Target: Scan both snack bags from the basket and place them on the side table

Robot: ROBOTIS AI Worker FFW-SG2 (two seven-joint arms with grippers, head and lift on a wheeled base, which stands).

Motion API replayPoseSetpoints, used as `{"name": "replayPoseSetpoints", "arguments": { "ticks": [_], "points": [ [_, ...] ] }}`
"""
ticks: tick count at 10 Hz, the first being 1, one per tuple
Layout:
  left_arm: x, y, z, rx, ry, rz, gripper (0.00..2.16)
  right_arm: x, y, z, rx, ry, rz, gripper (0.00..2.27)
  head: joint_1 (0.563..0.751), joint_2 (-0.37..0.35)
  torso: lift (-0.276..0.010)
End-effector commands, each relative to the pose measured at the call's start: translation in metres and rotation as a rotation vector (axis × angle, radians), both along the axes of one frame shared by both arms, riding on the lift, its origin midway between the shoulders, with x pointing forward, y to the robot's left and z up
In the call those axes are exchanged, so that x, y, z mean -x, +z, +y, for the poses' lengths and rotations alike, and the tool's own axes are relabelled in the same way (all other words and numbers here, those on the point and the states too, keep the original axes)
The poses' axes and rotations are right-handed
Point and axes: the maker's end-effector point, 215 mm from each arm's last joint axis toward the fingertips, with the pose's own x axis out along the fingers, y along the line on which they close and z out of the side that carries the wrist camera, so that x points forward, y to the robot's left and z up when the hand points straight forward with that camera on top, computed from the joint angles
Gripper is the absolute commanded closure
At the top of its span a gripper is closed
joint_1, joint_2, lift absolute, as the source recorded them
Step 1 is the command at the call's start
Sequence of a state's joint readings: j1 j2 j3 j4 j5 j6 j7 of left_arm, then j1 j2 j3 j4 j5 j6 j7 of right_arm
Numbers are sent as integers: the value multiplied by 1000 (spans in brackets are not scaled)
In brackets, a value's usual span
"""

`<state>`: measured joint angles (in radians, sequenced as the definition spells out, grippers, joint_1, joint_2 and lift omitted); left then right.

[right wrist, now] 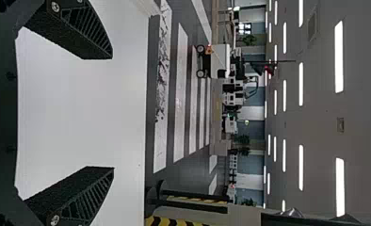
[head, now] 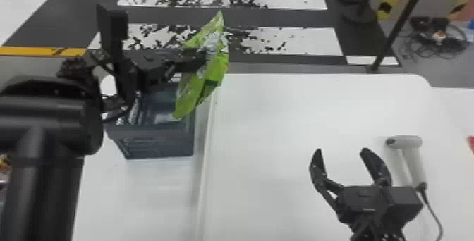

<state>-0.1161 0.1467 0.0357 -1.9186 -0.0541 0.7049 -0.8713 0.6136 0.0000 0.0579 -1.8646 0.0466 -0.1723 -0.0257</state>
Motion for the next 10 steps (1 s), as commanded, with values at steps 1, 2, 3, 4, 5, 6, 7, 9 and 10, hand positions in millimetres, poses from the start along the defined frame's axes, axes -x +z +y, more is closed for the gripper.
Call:
{"name": "replayPoseSetpoints", "arguments": {
  "ticks": [1,2,3,4,5,6,7,9,10],
  "points": [
    [12,-9,-57,30,-69,20,2138,0,2,-9,3,-18,-1,83,695,-42,-75],
    [21,-19,-90,28,-112,36,2138,1,3,-17,6,-34,-1,83,695,-99,-75],
    [30,-40,-118,10,-139,62,2138,2,4,-27,11,-60,-1,83,695,-156,-75],
    [44,-68,-143,-20,-171,92,2138,2,7,-33,12,-73,-4,83,695,-209,-75],
    [58,-99,-169,-75,-214,101,2138,4,7,-38,11,-88,-2,83,695,-256,-75],
    [73,-127,-190,-99,-251,109,2138,4,7,-39,11,-94,-4,83,695,-281,-75],
    [83,-146,-205,-100,-264,115,2138,5,6,-40,10,-98,-2,87,695,-324,-75],
    [90,-171,-218,-110,-209,116,1737,6,8,-41,5,-101,-7,87,695,-350,-75],
    [91,-175,-220,-87,-195,115,451,6,8,-41,6,-102,-8,87,695,-350,-75]
  ]
}}
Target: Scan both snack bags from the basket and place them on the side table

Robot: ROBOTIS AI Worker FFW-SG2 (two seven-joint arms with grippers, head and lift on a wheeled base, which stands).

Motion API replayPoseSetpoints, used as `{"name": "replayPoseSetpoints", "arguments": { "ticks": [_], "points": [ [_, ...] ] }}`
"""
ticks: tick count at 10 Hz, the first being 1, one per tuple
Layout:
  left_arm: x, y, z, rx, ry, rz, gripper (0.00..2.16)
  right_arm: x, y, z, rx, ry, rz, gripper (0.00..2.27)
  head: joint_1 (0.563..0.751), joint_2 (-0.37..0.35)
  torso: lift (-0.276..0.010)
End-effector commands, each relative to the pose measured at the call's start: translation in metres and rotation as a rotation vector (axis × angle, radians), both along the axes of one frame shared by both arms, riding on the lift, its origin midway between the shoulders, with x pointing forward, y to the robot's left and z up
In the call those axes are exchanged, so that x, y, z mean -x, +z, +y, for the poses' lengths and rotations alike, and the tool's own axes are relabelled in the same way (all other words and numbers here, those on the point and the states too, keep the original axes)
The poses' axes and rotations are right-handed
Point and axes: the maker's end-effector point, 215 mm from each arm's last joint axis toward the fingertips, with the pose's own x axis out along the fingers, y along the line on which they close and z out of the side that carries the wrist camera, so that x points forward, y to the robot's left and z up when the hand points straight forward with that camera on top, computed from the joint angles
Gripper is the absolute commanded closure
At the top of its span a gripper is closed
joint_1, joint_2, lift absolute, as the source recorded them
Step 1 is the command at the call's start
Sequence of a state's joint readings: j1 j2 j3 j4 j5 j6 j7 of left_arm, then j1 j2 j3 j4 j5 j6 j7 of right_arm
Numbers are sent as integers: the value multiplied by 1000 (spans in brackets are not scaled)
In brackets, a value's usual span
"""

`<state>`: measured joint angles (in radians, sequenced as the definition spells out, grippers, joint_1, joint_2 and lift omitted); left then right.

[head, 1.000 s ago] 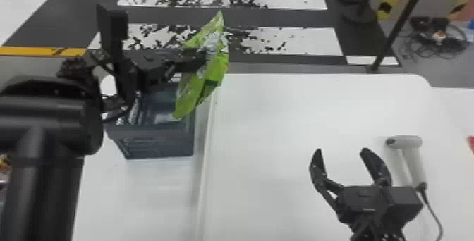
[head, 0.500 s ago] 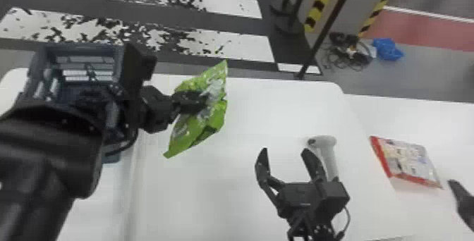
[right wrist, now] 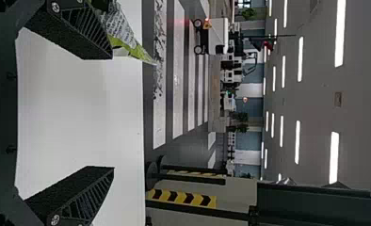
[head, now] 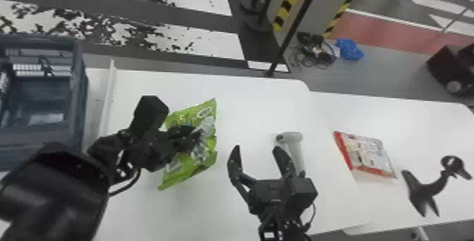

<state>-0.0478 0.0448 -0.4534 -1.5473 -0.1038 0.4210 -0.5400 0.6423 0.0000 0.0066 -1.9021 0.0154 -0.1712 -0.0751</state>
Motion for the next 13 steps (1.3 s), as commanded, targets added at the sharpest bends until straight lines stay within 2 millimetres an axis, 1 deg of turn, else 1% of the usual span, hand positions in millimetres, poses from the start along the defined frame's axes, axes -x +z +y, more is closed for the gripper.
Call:
{"name": "replayPoseSetpoints", "arguments": {
  "ticks": [1,2,3,4,5,6,7,8,9,10,11,12,13],
  "points": [
    [3,-5,0,19,21,3,-2,1,0,-1,0,-2,1,87,695,-350,-75],
    [-5,9,7,52,54,-59,-1,1,0,-1,0,-2,-1,87,695,-350,-75],
    [-13,24,22,92,98,-107,33,2,1,-1,0,-1,-5,87,695,-350,-75],
    [-20,47,39,135,143,-155,60,2,2,0,-1,1,-10,87,695,-350,-75],
    [-25,77,64,179,205,-239,73,2,3,2,-3,3,-13,87,695,-350,-75],
    [-25,101,96,222,268,-298,76,2,4,4,-3,6,-16,97,695,-334,-75],
    [-22,129,131,278,318,-372,80,1,5,5,-4,9,-18,130,695,-297,-75],
    [-22,141,173,288,368,-414,80,-1,5,8,-1,14,-18,201,695,-274,-75],
    [-23,142,216,275,432,-424,80,-2,3,10,1,20,-16,319,695,-224,-75],
    [-20,144,255,265,499,-435,80,-4,3,14,0,32,-18,441,695,-158,-75],
    [-16,141,286,247,557,-434,80,-6,3,20,0,51,-19,616,695,-94,-75],
    [-10,134,317,250,620,-417,80,-7,4,29,11,68,-20,896,695,-67,-75],
    [-2,125,340,225,663,-410,83,-10,0,41,25,109,-9,1281,695,-12,-75]
  ]
}}
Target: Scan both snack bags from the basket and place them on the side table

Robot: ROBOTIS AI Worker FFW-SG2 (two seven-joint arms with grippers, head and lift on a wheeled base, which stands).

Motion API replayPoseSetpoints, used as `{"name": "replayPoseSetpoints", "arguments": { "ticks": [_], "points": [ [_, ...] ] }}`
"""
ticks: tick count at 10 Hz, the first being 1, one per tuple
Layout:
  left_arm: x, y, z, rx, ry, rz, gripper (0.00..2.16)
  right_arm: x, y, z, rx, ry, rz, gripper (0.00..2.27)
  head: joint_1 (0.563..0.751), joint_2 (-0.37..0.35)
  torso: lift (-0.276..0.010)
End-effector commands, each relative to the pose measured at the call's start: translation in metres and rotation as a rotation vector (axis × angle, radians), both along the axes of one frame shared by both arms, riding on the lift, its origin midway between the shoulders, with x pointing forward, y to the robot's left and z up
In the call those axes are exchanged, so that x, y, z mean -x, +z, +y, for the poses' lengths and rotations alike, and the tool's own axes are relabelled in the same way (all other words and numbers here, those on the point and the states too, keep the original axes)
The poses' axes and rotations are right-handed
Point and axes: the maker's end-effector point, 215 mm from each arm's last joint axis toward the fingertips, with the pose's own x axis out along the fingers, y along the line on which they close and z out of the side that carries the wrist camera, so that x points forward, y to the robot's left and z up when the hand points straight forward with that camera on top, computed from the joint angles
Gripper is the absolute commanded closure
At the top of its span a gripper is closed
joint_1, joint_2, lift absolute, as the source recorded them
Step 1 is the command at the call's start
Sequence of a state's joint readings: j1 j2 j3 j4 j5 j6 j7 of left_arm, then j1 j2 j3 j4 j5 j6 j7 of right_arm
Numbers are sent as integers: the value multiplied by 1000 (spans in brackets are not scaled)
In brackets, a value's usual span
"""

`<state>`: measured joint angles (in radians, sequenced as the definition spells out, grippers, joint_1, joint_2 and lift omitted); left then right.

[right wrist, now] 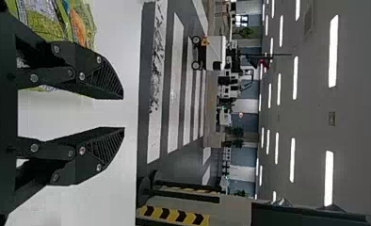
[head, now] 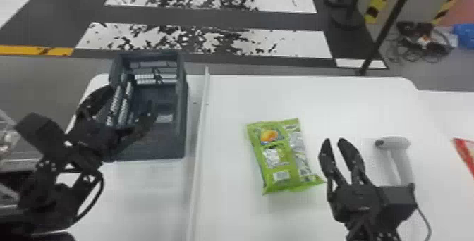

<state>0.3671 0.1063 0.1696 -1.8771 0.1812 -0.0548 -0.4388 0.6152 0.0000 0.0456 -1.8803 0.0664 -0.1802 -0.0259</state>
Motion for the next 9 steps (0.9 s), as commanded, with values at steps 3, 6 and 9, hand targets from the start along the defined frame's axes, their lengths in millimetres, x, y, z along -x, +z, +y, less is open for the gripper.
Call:
{"name": "replayPoseSetpoints", "arguments": {
  "ticks": [3,6,9],
  "points": [
    [29,-18,45,-13,104,35,83,-3,-24,38,10,141,84,2020,695,129,-75],
    [43,-34,51,-15,114,72,83,-21,-56,62,48,231,199,2132,695,197,-75],
    [50,-41,58,-22,122,89,83,-43,-96,66,68,259,297,2132,695,219,-75]
  ]
}}
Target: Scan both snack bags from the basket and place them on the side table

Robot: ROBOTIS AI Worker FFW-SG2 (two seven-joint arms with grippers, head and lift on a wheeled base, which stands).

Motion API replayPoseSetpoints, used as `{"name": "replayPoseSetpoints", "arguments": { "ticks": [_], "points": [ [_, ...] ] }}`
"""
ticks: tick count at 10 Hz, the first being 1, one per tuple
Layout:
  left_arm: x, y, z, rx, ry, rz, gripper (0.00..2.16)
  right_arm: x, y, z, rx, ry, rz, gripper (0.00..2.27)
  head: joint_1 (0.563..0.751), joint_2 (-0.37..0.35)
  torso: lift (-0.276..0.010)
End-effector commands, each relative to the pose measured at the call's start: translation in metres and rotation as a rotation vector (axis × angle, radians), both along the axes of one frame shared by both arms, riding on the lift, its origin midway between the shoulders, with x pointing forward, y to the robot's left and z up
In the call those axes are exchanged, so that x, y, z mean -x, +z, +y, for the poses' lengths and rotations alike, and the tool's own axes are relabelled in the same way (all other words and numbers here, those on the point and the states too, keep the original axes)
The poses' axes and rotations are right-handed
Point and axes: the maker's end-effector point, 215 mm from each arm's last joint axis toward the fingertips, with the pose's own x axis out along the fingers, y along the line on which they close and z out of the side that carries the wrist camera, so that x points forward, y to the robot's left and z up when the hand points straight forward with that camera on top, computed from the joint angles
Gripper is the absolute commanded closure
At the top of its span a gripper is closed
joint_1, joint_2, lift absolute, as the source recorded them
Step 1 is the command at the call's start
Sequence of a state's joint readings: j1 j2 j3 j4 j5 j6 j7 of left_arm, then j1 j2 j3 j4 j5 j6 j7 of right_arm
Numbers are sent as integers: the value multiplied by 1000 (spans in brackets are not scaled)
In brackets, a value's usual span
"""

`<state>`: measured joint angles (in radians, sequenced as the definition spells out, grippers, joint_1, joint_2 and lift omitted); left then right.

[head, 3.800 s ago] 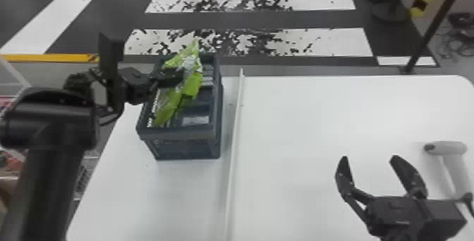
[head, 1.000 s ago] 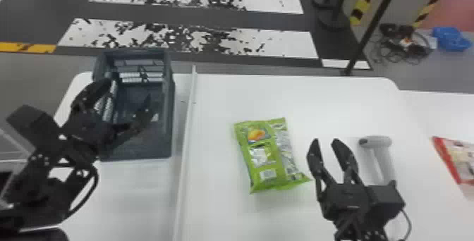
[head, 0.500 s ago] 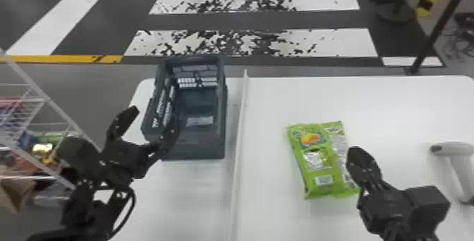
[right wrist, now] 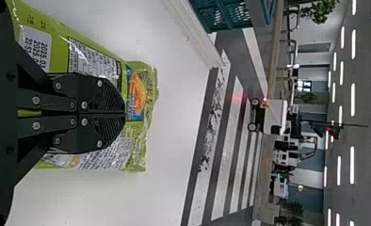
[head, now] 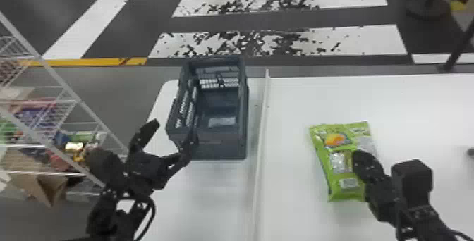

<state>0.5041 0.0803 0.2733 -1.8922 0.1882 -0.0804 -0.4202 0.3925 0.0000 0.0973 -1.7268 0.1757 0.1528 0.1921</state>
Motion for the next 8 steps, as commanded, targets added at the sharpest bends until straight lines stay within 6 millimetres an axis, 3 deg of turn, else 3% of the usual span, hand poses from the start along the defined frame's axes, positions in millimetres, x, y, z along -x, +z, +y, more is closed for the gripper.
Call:
{"name": "replayPoseSetpoints", "arguments": {
  "ticks": [1,3,4,5,7,8],
  "points": [
    [2,-4,1,3,2,8,83,-1,-25,0,13,6,56,2132,695,222,-75],
    [2,-5,2,1,2,11,83,9,-51,2,22,14,103,2132,695,225,-75],
    [1,-6,3,9,3,10,83,9,-46,1,20,12,88,2132,695,226,-75],
    [2,-7,2,10,2,13,83,5,-22,-5,3,-6,46,2132,695,230,-75],
    [3,-13,3,13,2,22,83,1,46,-9,-37,-25,-67,2132,695,221,-75],
    [4,-16,3,18,1,28,83,-1,60,-4,-49,-15,-83,2132,695,217,-75]
  ]
}}
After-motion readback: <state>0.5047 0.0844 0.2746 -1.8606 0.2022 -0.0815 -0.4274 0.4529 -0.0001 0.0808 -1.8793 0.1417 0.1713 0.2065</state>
